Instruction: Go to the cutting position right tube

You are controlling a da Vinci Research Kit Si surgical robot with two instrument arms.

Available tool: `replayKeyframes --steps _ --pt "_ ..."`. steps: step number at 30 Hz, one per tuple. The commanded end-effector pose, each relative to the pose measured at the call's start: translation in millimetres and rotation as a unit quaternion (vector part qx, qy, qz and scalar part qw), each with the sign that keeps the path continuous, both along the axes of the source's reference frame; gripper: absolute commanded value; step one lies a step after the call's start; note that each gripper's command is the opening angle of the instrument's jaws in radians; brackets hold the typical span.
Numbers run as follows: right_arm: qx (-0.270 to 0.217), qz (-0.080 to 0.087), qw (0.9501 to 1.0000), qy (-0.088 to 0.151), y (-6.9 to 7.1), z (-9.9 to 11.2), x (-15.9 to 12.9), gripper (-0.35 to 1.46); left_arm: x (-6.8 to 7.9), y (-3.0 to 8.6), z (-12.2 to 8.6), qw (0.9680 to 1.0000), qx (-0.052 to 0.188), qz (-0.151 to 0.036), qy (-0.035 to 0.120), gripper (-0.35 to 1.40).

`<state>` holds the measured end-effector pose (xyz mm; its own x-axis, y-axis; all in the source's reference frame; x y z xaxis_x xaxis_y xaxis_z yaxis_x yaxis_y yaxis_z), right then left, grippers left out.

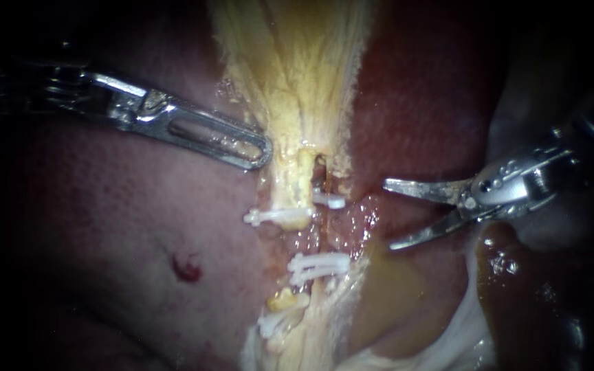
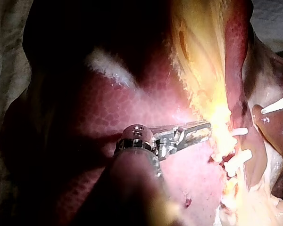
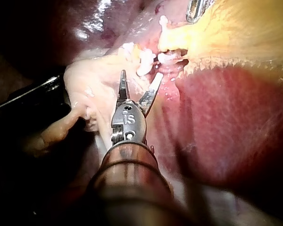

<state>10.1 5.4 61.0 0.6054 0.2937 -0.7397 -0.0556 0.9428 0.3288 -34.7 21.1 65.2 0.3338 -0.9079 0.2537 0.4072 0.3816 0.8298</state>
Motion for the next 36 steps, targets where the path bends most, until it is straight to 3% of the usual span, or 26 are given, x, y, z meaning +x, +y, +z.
replayKeyframes --steps 1,5,11,15,20,22,25,31,36 --pt "-0.002 -0.002 1.0 0.0 0.0 0.0 0.0 1.44 0.2 0.0 -0.1 1.0 0.0 0.0 -0.001 -0.35" --pt "-0.002 -0.001 1.0 0.0 0.0 0.0 0.2 1.44 1.5 0.7 -1.0 1.0 0.003 0.003 -0.003 -0.35" --pt "0.0 -0.004 1.0 0.002 0.0 0.0 0.4 1.44 5.5 2.5 -3.7 0.9999 -0.003 -0.012 0.004 -0.35" --pt "0.002 -0.005 1.0 0.003 -0.1 0.0 0.5 1.44 7.0 3.4 -4.8 0.9997 -0.004 -0.021 0.009 -0.35" --pt "0.011 -0.017 0.9997 0.012 -0.3 0.2 0.9 1.44 6.8 3.3 -4.6 0.9997 -0.005 -0.022 0.01 -0.35" --pt "0.032 -0.033 0.9986 0.026 -0.7 0.6 1.2 1.44 6.7 3.2 -4.6 0.9997 -0.005 -0.023 0.01 -0.35" --pt "0.056 -0.036 0.9974 0.029 -1.7 1.6 2.0 1.44 6.7 3.1 -4.8 0.9997 -0.005 -0.023 0.011 -0.35" --pt "0.101 -0.046 0.9938 0.005 -4.2 4.9 4.0 1.44 6.4 3.0 -5.0 0.9996 -0.005 -0.024 0.011 -0.35" --pt "0.129 -0.046 0.9906 0.001 -5.2 8.2 5.2 1.44 6.3 2.8 -5.3 0.9996 -0.005 -0.025 0.012 -0.35"
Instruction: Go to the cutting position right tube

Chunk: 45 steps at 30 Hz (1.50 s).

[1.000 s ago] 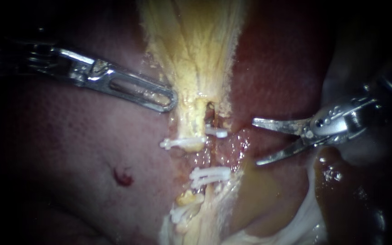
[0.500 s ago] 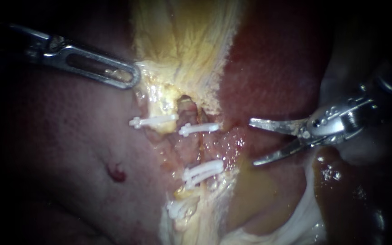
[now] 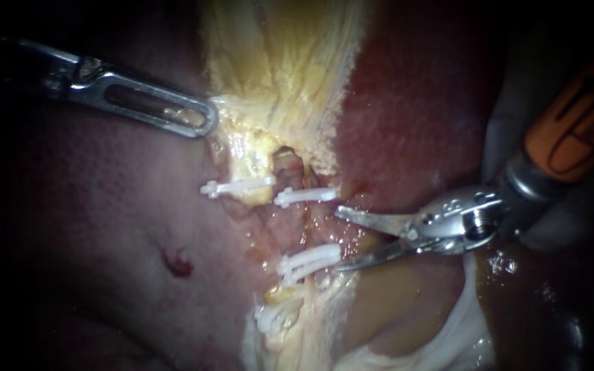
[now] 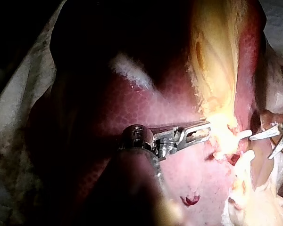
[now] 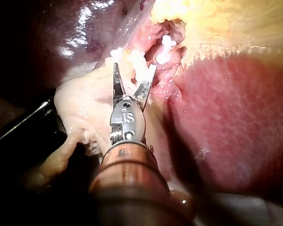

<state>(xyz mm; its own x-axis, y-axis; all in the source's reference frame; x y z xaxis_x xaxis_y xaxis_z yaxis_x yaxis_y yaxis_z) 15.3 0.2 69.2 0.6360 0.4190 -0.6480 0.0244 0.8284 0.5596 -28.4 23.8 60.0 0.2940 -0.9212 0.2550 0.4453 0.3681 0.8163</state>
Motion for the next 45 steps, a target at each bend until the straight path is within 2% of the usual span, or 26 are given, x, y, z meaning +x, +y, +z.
replayKeyframes --steps 1,6,9,11,14,17,21,28,33,37,45 --pt "0.003 -0.003 1.0 -0.003 -0.1 0.6 0.2 1.44 0.0 0.0 -0.1 1.0 0.0 0.0 0.0 -0.35" --pt "0.02 -0.005 0.9997 -0.009 0.3 3.2 1.2 1.44 -0.1 -0.1 -0.1 1.0 -0.001 -0.002 0.001 -0.35" --pt "0.036 0.003 0.9993 0.002 0.9 4.0 2.0 1.44 -0.1 -0.1 -0.1 1.0 -0.001 -0.002 0.001 -0.35" --pt "0.055 0.009 0.9983 0.016 1.2 4.3 2.7 1.44 -0.1 -0.1 -0.1 1.0 -0.001 -0.002 0.001 -0.35" --pt "0.072 0.009 0.9965 0.041 1.4 4.5 3.6 1.44 -0.1 -0.1 -0.1 1.0 -0.001 -0.002 0.001 -0.35" --pt "0.095 0.003 0.993 0.071 1.4 4.4 4.5 1.44 -0.1 -0.1 0.0 1.0 -0.001 -0.002 0.001 -0.35" --pt "0.119 -0.017 0.9874 0.103 1.3 4.1 5.4 1.42 -0.1 0.1 0.2 1.0 -0.001 -0.002 0.001 -0.35" --pt "0.139 -0.033 0.9789 0.147 1.0 3.7 6.4 1.39 0.0 0.2 0.3 1.0 -0.001 -0.001 0.001 -0.35" --pt "0.14 -0.045 0.9768 0.156 0.8 3.4 6.8 1.37 0.0 0.3 0.5 1.0 -0.001 -0.002 0.001 -0.35" --pt "0.146 -0.046 0.9736 0.169 0.8 3.4 7.3 1.36 0.0 0.4 0.7 1.0 -0.001 -0.002 0.001 -0.35" --pt "0.146 -0.043 0.9731 0.172 0.7 3.5 8.6 1.36 -0.3 0.4 0.8 1.0 -0.001 -0.002 0.002 -0.35"
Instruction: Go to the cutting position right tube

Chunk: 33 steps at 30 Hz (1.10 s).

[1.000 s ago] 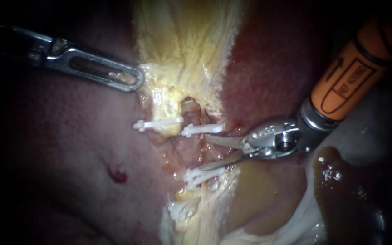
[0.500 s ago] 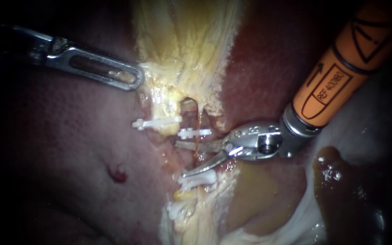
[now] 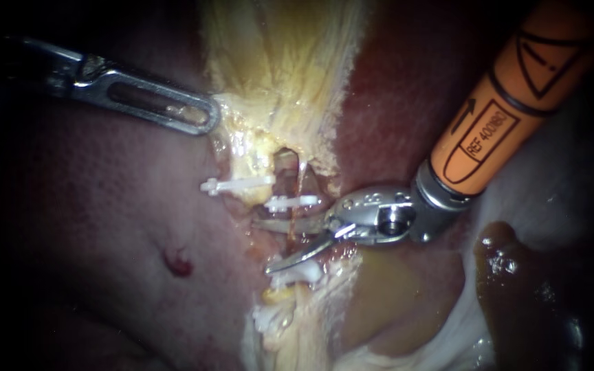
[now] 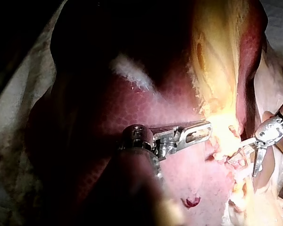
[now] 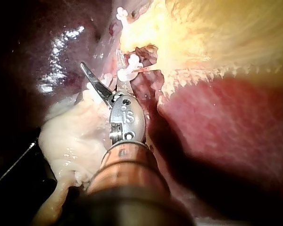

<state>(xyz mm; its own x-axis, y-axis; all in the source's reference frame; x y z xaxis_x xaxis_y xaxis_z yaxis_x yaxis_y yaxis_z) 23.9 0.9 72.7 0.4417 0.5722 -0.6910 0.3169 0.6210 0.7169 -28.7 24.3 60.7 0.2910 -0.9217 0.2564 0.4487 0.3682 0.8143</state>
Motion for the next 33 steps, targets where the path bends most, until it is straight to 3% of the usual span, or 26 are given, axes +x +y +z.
replayKeyframes --steps 1,13,28,33 --pt "0.0 0.0 1.0 -0.001 -0.1 0.1 0.2 1.36 0.0 0.0 0.0 1.0 0.0 -0.001 0.001 -0.35" --pt "0.014 0.014 0.9998 0.0 -0.6 0.2 2.3 1.36 -0.2 0.0 0.1 1.0 0.0 -0.001 0.001 -0.35" --pt "0.03 0.017 0.9993 0.017 -0.3 -3.9 1.2 1.37 0.1 0.0 0.1 1.0 0.0 0.0 0.0 -0.35" --pt "0.031 0.017 0.9992 0.017 -0.3 -4.3 1.2 1.37 0.1 0.0 0.1 1.0 0.0 0.0 0.0 -0.35"
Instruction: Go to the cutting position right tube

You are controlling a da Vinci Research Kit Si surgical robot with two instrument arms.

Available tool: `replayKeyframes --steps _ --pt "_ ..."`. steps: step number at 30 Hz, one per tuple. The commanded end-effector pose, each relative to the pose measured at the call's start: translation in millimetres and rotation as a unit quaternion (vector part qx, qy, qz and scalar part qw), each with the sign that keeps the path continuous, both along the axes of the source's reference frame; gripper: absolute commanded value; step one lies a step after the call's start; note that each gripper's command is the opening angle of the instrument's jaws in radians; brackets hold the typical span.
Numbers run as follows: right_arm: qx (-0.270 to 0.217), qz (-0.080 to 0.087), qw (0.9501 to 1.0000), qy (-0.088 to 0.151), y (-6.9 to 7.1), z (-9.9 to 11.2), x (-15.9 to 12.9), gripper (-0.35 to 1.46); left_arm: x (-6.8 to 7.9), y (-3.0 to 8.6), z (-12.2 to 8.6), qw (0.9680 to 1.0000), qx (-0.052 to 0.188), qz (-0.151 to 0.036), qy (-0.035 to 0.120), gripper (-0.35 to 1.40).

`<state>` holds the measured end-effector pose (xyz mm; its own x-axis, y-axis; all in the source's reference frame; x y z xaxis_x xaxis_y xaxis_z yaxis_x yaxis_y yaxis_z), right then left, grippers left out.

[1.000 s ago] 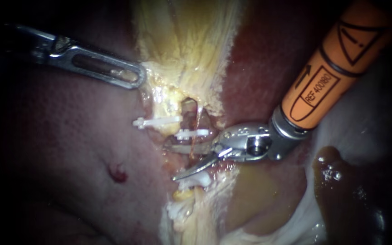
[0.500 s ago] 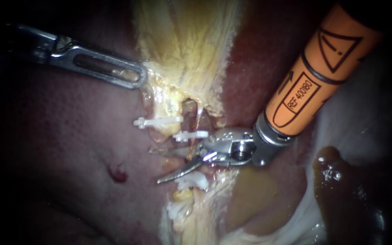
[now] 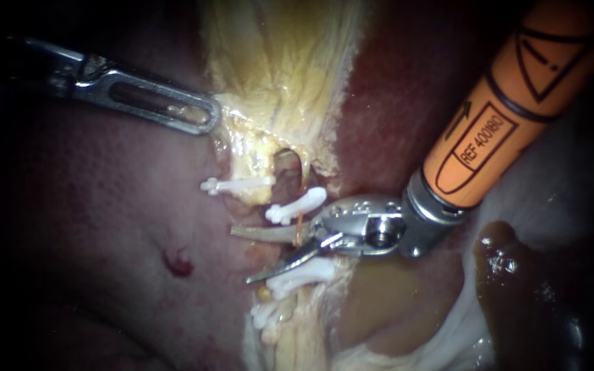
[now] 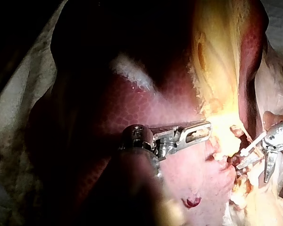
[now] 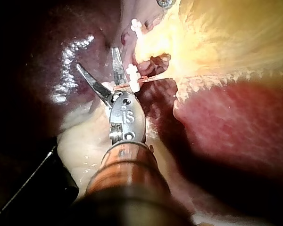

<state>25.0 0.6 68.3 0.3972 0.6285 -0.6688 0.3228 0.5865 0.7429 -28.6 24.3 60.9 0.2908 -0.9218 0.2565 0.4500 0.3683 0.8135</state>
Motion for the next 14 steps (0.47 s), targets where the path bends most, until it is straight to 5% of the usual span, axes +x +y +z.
replayKeyframes --steps 1,14 --pt "0.0 0.0 1.0 0.0 0.0 0.1 0.0 1.37 0.0 0.0 0.0 1.0 0.0 0.0 0.0 -0.35" --pt "-0.001 0.0 1.0 0.0 0.0 0.2 -0.1 1.37 0.0 0.0 0.0 1.0 0.0 0.0 0.0 -0.35"
